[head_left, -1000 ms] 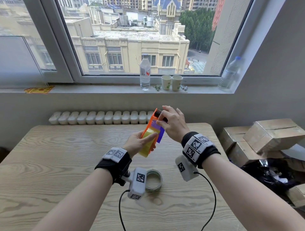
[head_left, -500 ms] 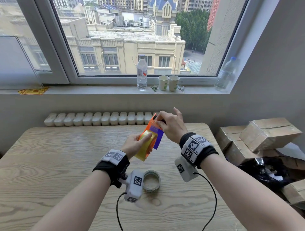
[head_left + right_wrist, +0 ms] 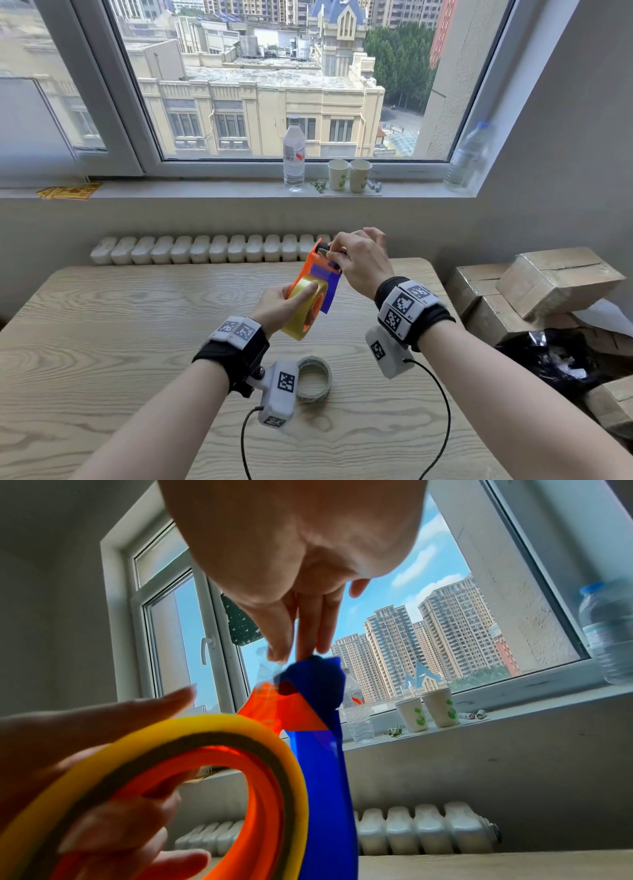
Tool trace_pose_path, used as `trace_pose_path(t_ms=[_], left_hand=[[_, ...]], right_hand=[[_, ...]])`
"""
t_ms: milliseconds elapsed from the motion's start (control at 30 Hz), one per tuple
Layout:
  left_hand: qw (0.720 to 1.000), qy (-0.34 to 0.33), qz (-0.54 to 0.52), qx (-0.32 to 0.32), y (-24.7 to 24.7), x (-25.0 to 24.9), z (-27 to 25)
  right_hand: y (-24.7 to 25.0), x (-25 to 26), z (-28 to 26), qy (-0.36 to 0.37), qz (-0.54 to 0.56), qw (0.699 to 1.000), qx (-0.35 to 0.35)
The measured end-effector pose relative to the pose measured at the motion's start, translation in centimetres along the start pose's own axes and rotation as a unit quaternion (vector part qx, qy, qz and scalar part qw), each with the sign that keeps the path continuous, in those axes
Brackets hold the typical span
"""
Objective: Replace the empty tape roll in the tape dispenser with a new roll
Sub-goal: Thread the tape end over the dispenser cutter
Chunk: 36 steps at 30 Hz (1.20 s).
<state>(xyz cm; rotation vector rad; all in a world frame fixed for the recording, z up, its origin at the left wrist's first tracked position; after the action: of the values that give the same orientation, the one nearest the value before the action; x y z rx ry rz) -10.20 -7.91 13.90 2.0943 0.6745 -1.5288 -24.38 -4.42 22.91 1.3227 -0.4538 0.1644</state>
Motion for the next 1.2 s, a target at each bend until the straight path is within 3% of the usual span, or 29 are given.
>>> trace_pose_path(t_ms=[200, 333, 500, 1066, 1200], left_hand=[[0.998, 0.018, -0.014, 0.060, -0.6, 0.6, -0.1], [0.998, 0.025, 0.050, 0.011, 0.1, 0.5, -0.1], [1.000, -0.006, 0.020, -0.018, 0.0, -0.9, -0.8], [0.999, 0.007, -0.018, -0.033, 0.1, -1.0, -0.5], [0.999, 0.008, -0.041, -0.006, 0.0, -0.1, -0.2]], right_hand=[[-0.6, -0.9, 0.2, -0.030, 0.030, 0.999, 0.029], [-0.8, 0.6, -0.5, 0.018, 0.032, 0.999, 0.029], [-0.9, 1.5, -0.7, 0.045, 0.060, 0.997, 0.023], [-2.0, 2.9, -1.6, 0.095, 0.100, 0.990, 0.024], [-1.1, 2.2, -1.4, 0.060, 0.137, 0.989, 0.012]])
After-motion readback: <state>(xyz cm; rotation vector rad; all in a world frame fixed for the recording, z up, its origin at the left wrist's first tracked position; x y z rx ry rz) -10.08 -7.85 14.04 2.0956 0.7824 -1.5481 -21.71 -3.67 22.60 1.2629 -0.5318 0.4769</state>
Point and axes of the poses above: each hand's wrist, its own z-axis towards the middle knuckle, its own y-axis out of the back of the hand, x = y × z, the point moved 8 cm from there along z, towards the middle knuckle, and after that the axes turned 12 degrees about x, right-handed, at the moved point
